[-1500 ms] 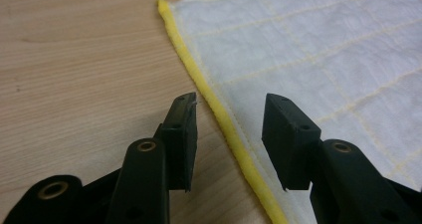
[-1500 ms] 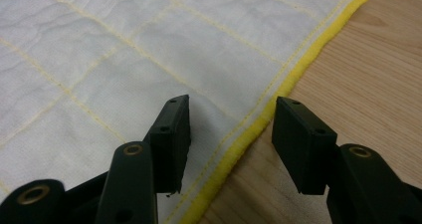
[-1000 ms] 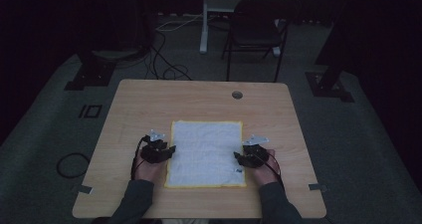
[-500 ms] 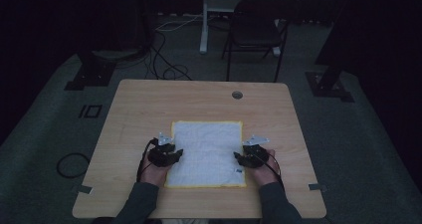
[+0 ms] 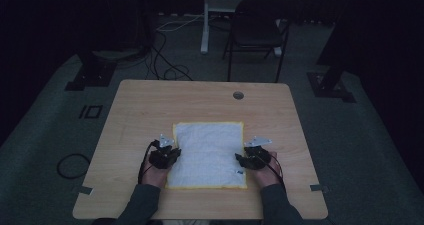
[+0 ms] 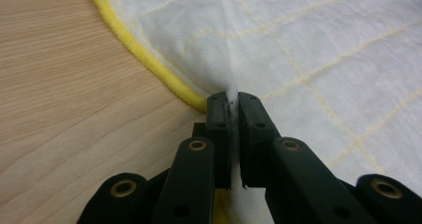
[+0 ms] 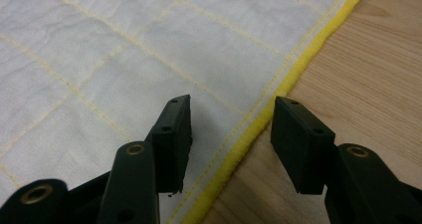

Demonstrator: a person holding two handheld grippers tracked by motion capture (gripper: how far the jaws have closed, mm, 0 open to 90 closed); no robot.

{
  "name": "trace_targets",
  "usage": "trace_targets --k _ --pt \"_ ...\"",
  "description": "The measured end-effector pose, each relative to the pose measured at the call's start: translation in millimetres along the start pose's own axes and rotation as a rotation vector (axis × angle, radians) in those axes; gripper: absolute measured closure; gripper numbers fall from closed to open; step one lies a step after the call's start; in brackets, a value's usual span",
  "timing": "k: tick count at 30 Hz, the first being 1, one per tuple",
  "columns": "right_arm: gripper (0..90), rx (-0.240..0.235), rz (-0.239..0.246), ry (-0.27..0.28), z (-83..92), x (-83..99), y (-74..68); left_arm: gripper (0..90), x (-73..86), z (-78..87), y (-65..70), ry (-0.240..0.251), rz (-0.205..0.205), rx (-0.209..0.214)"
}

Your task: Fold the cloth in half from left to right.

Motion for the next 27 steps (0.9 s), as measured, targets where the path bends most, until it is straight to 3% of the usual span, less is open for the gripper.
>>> trace_targets --k 8,13,20,27 --pt "49.4 -0.002 0.021 0.015 3.5 -0.5 -2.3 85.9 3.9 7.8 -13.9 -0.003 0.041 -0.015" --pt "49.8 0.005 0.002 0.023 6.0 0.4 1.4 86.2 4.4 12.5 -25.1 -0.020 0.057 -0.043" --pt "49.8 0.011 -0.001 0.028 7.7 0.4 3.2 86.8 4.7 13.4 -28.2 -0.018 0.076 -0.031" --pt "49.8 0.010 -0.002 0.025 7.0 0.7 3.1 86.8 -0.4 17.1 -26.0 0.017 0.093 0.003"
Point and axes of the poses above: each handheld gripper's, and its own axes: z roughly backward along the jaws, x roughly out of its underside, y roughly to its right, the point moved 4 cm from there along -z, roughly forward along the jaws, and after that the axes turned 5 degrees about y, right-handed, at the moved point
